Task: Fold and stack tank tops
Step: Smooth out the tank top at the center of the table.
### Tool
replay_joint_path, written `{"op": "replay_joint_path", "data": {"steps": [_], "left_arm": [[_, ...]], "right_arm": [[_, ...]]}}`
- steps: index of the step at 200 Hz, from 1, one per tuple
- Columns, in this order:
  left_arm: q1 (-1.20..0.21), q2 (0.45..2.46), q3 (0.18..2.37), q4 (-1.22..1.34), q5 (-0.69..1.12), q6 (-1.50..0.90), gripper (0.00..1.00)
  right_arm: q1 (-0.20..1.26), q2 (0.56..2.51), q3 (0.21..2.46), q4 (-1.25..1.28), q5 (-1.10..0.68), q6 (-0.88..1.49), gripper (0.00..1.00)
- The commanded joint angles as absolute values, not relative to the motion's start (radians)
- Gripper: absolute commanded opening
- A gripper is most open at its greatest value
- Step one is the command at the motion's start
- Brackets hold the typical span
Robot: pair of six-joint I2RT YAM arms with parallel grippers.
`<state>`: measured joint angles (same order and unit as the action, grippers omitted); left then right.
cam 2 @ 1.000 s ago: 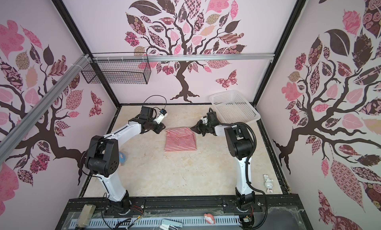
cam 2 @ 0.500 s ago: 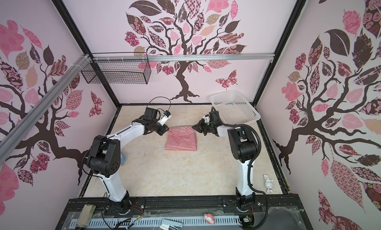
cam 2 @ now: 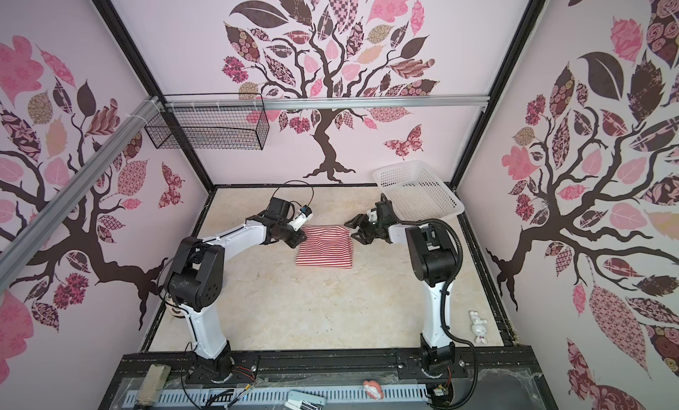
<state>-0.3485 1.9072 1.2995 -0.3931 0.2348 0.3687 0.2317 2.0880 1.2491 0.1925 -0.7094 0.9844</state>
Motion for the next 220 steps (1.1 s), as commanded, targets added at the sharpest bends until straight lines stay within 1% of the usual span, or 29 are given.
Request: {"op": "replay_joint_path", "data": {"steps": [1, 23, 41, 72, 90, 124, 150, 169, 220], "left_arm": [[-0.347, 1.876, 1.272, -0.391, 0.23, 0.371, 0.29], [-0.347, 1.889, 1.283, -0.394, 0.207, 0.371, 0.29], [-0.338, 1.893, 1.291, -0.366, 0.175, 0.348, 0.3], [-0.319, 1.916, 1.341, -0.368, 0.202, 0.332, 0.29], [-0.318, 1.961, 1.396, -0.397, 0.222, 0.343, 0.29], [-0.318, 2.046, 1.493, -0.431, 0.252, 0.349, 0.29], [-0.319, 2.128, 1.612, -0.514, 0.239, 0.362, 0.29], [-0.319, 2.151, 1.641, -0.505, 0.23, 0.362, 0.29], [-0.319, 2.259, 1.798, -0.593, 0.195, 0.379, 0.29]], "right_arm": [[0.256, 1.955, 1.291, 0.081, -0.648, 0.846, 0.65], [0.299, 1.925, 1.332, 0.017, -0.624, 0.758, 0.6], [0.326, 1.966, 1.374, 0.001, -0.653, 0.747, 0.5], [0.36, 2.062, 1.446, -0.027, -0.702, 0.735, 0.32], [0.367, 2.109, 1.486, -0.073, -0.698, 0.709, 0.28], [0.367, 2.15, 1.521, -0.12, -0.674, 0.684, 0.26], [0.352, 2.195, 1.553, -0.136, -0.66, 0.686, 0.26], [0.332, 2.216, 1.568, -0.13, -0.65, 0.696, 0.25], [0.295, 2.278, 1.618, -0.13, -0.669, 0.723, 0.25]]}}
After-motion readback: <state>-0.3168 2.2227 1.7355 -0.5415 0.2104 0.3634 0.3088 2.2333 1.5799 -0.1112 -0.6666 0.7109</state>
